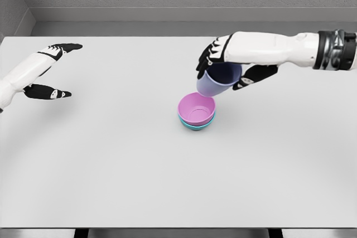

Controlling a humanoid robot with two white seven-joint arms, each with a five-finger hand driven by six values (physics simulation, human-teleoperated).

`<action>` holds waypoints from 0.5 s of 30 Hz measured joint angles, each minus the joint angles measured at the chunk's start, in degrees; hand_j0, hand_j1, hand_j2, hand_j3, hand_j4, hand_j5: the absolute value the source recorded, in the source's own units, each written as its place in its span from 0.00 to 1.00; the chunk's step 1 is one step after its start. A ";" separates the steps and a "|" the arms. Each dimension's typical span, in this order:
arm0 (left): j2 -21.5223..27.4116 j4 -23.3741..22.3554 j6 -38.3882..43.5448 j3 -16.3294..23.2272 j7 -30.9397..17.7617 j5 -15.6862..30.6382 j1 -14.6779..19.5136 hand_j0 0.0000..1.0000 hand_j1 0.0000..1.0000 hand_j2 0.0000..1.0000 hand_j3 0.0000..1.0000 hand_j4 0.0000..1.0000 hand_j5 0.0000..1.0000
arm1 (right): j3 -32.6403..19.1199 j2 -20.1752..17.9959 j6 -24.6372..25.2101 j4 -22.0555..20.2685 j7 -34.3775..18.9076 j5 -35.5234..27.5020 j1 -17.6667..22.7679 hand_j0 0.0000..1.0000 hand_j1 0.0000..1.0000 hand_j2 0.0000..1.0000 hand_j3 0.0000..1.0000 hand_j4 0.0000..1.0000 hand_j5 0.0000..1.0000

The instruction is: Stacking bowl and cup with both arms

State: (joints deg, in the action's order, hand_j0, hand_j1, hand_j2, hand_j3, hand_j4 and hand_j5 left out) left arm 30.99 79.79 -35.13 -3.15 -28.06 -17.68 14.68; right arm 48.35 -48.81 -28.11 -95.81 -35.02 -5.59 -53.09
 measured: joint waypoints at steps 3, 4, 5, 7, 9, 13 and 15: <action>0.01 -0.04 0.00 0.03 0.01 -0.05 -0.09 1.00 1.00 1.00 1.00 1.00 1.00 | -0.01 -0.03 -0.01 -1.11 -0.02 0.07 0.27 0.68 0.68 0.68 0.68 0.68 0.68; 0.00 -0.05 0.00 0.05 0.00 -0.05 -0.09 1.00 1.00 1.00 1.00 1.00 1.00 | 0.00 -0.07 0.00 -1.63 -0.01 0.07 0.44 0.68 0.68 0.68 0.68 0.68 0.68; 0.00 -0.05 0.00 0.06 0.00 -0.06 -0.09 1.00 1.00 1.00 1.00 1.00 1.00 | 0.01 -0.10 -0.01 -2.07 -0.02 0.06 0.62 0.68 0.68 0.68 0.68 0.68 0.68; 0.00 -0.07 0.00 0.07 0.00 -0.07 -0.09 1.00 1.00 1.00 1.00 1.00 1.00 | 0.01 -0.14 -0.04 -2.65 -0.02 0.06 1.06 0.68 0.68 0.68 0.68 0.68 0.68; -0.01 -0.08 0.00 0.08 0.00 -0.08 -0.09 1.00 1.00 1.00 1.00 1.00 1.00 | 0.01 -0.14 -0.06 -2.98 -0.01 0.10 1.32 0.68 0.68 0.68 0.68 0.68 0.68; -0.01 -0.08 0.00 0.08 0.00 -0.08 -0.09 1.00 1.00 1.00 1.00 1.00 1.00 | -0.04 0.12 -0.08 -3.22 -0.02 0.17 1.32 0.68 0.68 0.68 0.68 0.68 0.68; -0.01 -0.09 0.00 0.08 0.00 -0.08 -0.09 1.00 1.00 1.00 1.00 1.00 1.00 | -0.04 0.31 -0.08 -3.23 -0.02 0.25 1.23 0.68 0.68 0.68 0.68 0.68 0.68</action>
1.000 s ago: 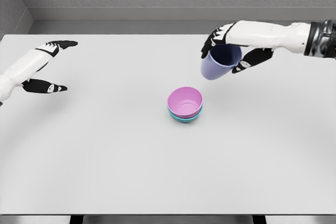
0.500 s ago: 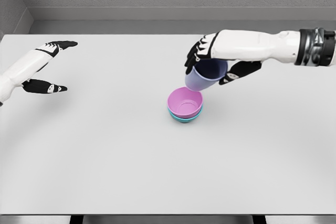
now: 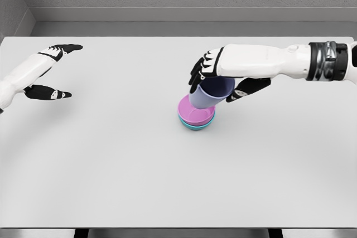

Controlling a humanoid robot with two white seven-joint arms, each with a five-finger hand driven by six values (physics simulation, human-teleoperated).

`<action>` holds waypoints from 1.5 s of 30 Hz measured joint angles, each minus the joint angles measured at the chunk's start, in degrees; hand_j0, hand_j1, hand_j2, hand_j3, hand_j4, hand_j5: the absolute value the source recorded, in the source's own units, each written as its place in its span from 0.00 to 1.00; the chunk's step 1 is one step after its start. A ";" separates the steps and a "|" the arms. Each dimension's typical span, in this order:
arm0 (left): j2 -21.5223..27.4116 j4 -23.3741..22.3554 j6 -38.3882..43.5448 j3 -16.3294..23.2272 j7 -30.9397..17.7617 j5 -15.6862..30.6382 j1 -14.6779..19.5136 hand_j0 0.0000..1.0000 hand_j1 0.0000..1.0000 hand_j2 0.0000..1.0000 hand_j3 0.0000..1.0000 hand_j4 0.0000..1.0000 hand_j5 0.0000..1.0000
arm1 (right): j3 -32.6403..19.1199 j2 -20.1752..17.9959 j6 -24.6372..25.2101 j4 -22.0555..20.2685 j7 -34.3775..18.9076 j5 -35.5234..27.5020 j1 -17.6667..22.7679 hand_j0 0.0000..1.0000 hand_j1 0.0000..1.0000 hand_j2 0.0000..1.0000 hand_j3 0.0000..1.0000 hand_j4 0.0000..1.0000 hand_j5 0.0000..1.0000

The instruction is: Stacking bowl and cup with both arms

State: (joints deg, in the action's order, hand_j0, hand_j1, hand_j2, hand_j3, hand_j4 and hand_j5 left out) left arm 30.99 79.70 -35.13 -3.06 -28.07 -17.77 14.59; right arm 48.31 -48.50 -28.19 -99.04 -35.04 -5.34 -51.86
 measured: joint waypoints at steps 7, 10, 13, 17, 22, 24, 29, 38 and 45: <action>0.00 0.00 0.00 0.00 0.00 0.00 0.00 1.00 1.00 1.00 1.00 1.00 1.00 | 0.09 0.37 0.11 0.20 0.01 0.34 0.00 0.68 0.68 0.68 0.68 0.68 0.68; -0.05 0.00 0.00 0.00 0.00 0.00 0.00 1.00 1.00 1.00 1.00 1.00 1.00 | 0.14 0.47 0.22 0.38 -0.01 0.42 -0.09 0.68 0.68 0.68 0.68 0.68 0.68; -0.07 0.00 0.00 0.00 0.01 0.00 0.00 1.00 1.00 1.00 1.00 1.00 1.00 | 0.22 1.18 0.29 0.83 0.00 0.51 0.00 0.68 0.68 0.68 0.68 0.68 0.68; -0.22 0.00 0.00 0.00 0.00 0.00 0.00 1.00 1.00 1.00 1.00 1.00 1.00 | 0.37 2.32 0.34 1.68 0.01 0.63 0.00 0.68 0.68 0.68 0.68 0.68 0.68; -0.40 0.05 0.00 0.00 0.00 0.00 0.00 1.00 1.00 1.00 1.00 1.00 1.00 | 0.68 3.14 0.47 2.57 0.01 1.28 0.62 0.68 0.68 0.68 0.68 0.68 0.68; -0.42 0.06 0.00 0.00 0.00 0.00 0.00 1.00 1.00 1.00 1.00 1.00 1.00 | 0.76 3.47 0.49 3.16 0.00 1.77 0.79 0.68 0.68 0.68 0.68 0.68 0.68; -0.49 0.08 0.00 0.00 0.00 0.00 0.00 1.00 1.00 1.00 1.00 1.00 1.00 | 0.86 4.46 0.51 4.32 0.00 2.37 0.88 0.68 0.68 0.68 0.68 0.68 0.68; -0.69 0.16 0.00 0.00 0.00 0.00 0.00 1.00 1.00 1.00 1.00 1.00 1.00 | 0.95 5.49 0.52 5.48 0.00 3.10 1.49 0.69 0.69 0.69 0.69 0.69 0.69; -0.70 0.17 0.00 0.00 0.00 0.00 0.00 1.00 1.00 1.00 1.00 1.00 1.00 | 1.00 5.79 0.52 5.89 0.01 3.56 2.46 0.69 0.69 0.69 0.69 0.69 0.69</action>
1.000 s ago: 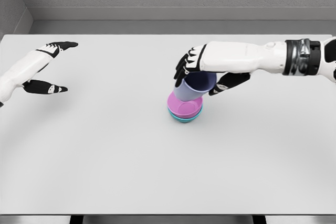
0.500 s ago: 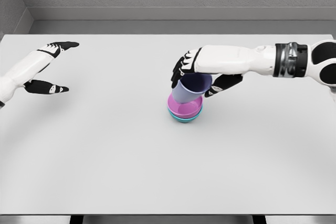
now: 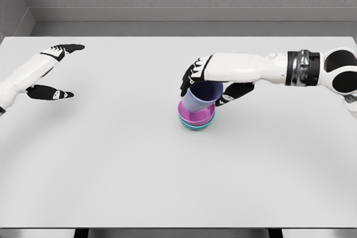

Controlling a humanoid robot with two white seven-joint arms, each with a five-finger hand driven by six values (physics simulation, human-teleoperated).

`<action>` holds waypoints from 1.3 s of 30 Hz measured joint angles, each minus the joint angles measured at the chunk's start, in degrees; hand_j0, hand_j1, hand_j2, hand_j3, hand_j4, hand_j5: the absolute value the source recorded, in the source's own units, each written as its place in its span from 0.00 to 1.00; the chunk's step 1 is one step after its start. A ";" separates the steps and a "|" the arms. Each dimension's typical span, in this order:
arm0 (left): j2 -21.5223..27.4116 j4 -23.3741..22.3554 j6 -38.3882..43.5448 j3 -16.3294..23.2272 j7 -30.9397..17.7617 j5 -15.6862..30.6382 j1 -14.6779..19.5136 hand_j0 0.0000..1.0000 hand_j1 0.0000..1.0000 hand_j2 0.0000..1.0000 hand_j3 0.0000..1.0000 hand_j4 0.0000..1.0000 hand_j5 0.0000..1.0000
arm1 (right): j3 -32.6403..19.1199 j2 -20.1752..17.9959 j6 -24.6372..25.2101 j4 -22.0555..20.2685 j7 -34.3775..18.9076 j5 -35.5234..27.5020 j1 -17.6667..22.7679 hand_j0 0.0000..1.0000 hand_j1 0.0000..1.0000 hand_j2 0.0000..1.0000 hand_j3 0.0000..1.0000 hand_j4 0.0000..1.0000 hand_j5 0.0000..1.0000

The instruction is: Stacking bowl and cup with both arms

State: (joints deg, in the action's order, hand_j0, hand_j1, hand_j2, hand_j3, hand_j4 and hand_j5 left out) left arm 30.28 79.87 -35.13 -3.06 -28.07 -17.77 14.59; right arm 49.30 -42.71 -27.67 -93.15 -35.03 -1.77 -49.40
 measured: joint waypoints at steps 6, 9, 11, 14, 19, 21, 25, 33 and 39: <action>0.00 0.00 0.00 0.00 0.00 0.00 0.00 1.00 1.00 1.00 1.00 1.00 1.00 | 0.04 0.80 -0.04 0.59 -0.01 0.81 0.44 0.70 0.70 0.70 0.70 0.70 0.70; 0.00 0.00 0.00 0.00 0.00 0.00 0.00 1.00 1.00 1.00 1.00 1.00 1.00 | 0.04 1.15 -0.04 1.04 0.00 1.14 0.44 0.72 0.72 0.72 0.72 0.72 0.72; -0.04 0.00 0.00 0.00 0.00 0.00 0.00 1.00 1.00 1.00 1.00 1.00 1.00 | 0.04 1.22 -0.06 1.16 0.00 1.25 0.53 0.75 0.75 0.75 0.75 0.75 0.75; -0.13 0.00 0.00 0.00 0.00 0.00 0.00 1.00 1.00 1.00 1.00 1.00 1.00 | 0.03 1.20 -0.02 1.21 0.00 1.30 0.53 0.99 0.99 0.99 0.99 0.99 0.99; -0.17 0.00 0.00 0.00 0.00 0.00 0.00 1.00 1.00 1.00 1.00 1.00 1.00 | -0.03 1.01 -0.16 1.23 0.01 1.25 0.53 1.00 1.00 1.00 1.00 1.00 1.00; -0.17 0.00 0.00 0.00 0.00 0.00 0.00 1.00 1.00 1.00 1.00 1.00 1.00 | -0.04 0.96 -0.24 1.21 0.01 1.24 0.44 1.00 1.00 1.00 1.00 1.00 1.00; -0.17 0.01 0.00 0.00 0.00 0.00 0.00 1.00 1.00 1.00 1.00 1.00 1.00 | -0.07 0.80 -0.31 1.19 0.01 1.24 0.44 1.00 1.00 1.00 1.00 1.00 1.00; -0.18 0.00 0.00 0.00 -0.14 0.06 0.00 1.00 1.00 1.00 1.00 1.00 1.00 | -2.61 -1.51 -0.65 1.79 0.00 0.73 0.53 1.00 1.00 1.00 1.00 1.00 1.00; -0.31 0.00 0.00 -0.04 -0.34 0.08 -0.09 1.00 1.00 1.00 1.00 1.00 1.00 | -8.81 -6.58 -6.20 12.02 0.00 -1.02 2.73 1.00 1.00 1.00 1.00 1.00 1.00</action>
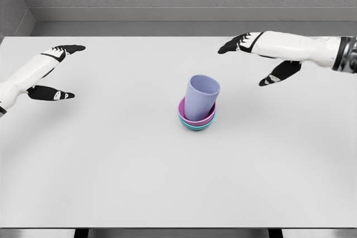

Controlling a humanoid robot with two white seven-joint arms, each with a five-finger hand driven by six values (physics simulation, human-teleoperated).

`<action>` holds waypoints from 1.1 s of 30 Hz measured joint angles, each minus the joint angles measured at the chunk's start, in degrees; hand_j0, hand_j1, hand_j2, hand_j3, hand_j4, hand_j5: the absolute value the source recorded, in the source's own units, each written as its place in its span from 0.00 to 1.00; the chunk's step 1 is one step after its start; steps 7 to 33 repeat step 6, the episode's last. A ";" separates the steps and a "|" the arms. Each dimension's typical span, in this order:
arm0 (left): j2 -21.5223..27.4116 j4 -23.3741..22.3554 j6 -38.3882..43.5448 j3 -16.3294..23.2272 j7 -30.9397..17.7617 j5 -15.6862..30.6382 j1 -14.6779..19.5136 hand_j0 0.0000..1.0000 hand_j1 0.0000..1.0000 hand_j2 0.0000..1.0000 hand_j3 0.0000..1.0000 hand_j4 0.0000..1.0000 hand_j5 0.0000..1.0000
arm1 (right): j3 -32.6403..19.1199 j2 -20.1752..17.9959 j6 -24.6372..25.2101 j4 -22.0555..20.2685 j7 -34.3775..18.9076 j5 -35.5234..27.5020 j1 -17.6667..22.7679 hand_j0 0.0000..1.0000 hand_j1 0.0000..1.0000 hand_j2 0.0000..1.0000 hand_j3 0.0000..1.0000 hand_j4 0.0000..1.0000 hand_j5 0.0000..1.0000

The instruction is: Stacking bowl and cup with both arms

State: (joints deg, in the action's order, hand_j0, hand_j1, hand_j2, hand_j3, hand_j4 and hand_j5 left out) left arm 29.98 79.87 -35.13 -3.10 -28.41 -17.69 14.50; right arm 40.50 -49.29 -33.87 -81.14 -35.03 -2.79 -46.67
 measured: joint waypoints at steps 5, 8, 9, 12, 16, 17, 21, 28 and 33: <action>-0.18 0.00 0.00 -0.04 -0.05 0.00 -0.09 1.00 1.00 1.00 1.00 1.00 1.00 | -1.47 -2.69 -1.05 7.08 0.00 -1.05 0.00 1.00 1.00 1.00 1.00 1.00 1.00; -0.19 0.00 0.00 -0.04 -0.05 0.00 -0.09 1.00 1.00 1.00 1.00 1.00 1.00 | -1.56 -2.85 -1.12 7.59 0.00 -1.12 0.00 1.00 1.00 1.00 1.00 1.00 1.00; -0.19 0.00 0.00 -0.04 -0.05 0.00 -0.09 1.00 1.00 1.00 1.00 1.00 1.00 | -1.56 -2.85 -1.12 7.59 0.00 -1.12 0.00 1.00 1.00 1.00 1.00 1.00 1.00; -0.19 0.00 0.00 -0.04 -0.05 0.00 -0.09 1.00 1.00 1.00 1.00 1.00 1.00 | -1.56 -2.85 -1.12 7.59 0.00 -1.12 0.00 1.00 1.00 1.00 1.00 1.00 1.00; -0.19 0.00 0.00 -0.04 -0.05 0.00 -0.09 1.00 1.00 1.00 1.00 1.00 1.00 | -1.56 -2.85 -1.12 7.59 0.00 -1.12 0.00 1.00 1.00 1.00 1.00 1.00 1.00; -0.19 0.00 0.00 -0.04 -0.05 0.00 -0.09 1.00 1.00 1.00 1.00 1.00 1.00 | -1.56 -2.85 -1.12 7.59 0.00 -1.12 0.00 1.00 1.00 1.00 1.00 1.00 1.00; -0.19 0.00 0.00 -0.04 -0.05 0.00 -0.09 1.00 1.00 1.00 1.00 1.00 1.00 | -1.56 -2.85 -1.12 7.59 0.00 -1.12 0.00 1.00 1.00 1.00 1.00 1.00 1.00; -0.19 0.00 0.00 -0.04 -0.05 0.00 -0.09 1.00 1.00 1.00 1.00 1.00 1.00 | -1.56 -2.85 -1.12 7.59 0.00 -1.12 0.00 1.00 1.00 1.00 1.00 1.00 1.00; -0.19 0.00 0.00 -0.04 -0.05 0.00 -0.09 1.00 1.00 1.00 1.00 1.00 1.00 | -1.56 -2.85 -1.12 7.59 0.00 -1.12 0.00 1.00 1.00 1.00 1.00 1.00 1.00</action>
